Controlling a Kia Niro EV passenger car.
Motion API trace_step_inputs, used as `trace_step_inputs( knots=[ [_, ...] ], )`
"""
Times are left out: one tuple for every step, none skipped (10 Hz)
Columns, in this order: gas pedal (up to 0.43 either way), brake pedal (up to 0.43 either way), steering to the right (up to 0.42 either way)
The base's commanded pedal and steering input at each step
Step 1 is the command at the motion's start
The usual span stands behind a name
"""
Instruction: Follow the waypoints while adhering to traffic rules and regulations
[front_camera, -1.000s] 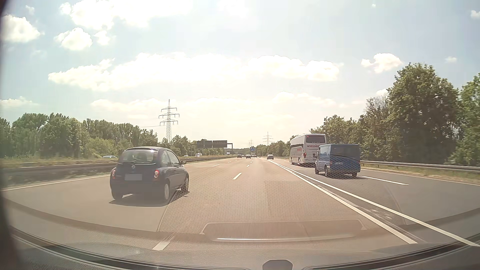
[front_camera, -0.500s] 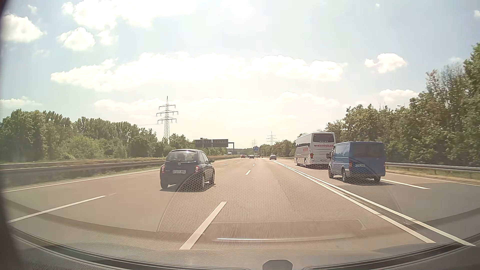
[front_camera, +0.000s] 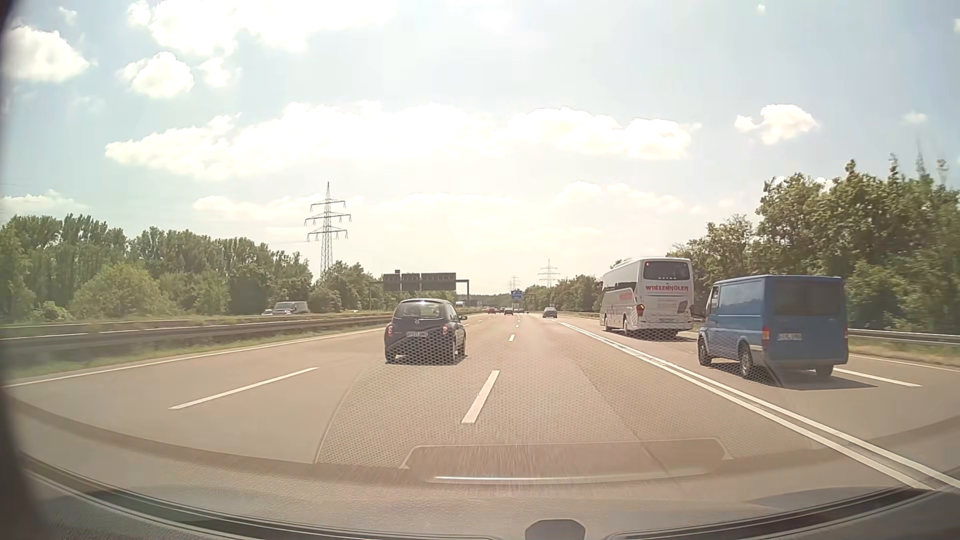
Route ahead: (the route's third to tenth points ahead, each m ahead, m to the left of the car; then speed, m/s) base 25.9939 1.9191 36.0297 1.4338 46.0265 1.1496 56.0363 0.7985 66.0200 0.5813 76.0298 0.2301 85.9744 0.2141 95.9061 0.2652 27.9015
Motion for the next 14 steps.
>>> trace_step_inputs(
  knots=[
    [0.28, 0.03, -0.003],
    [0.28, 0.03, -0.003],
    [0.28, 0.03, -0.002],
    [0.28, 0.03, -0.002],
    [0.28, 0.03, -0.001],
    [0.28, 0.03, -0.001],
    [0.28, 0.03, -0.001],
    [0.28, 0.03, -0.001],
    [0.28, 0.03, 0.0],
    [0.28, 0.03, 0.0],
    [0.28, 0.03, -0.001],
    [0.28, 0.03, -0.001],
    [0.28, 0.03, -0.001],
    [0.28, 0.03, -0.002]
  ],
)
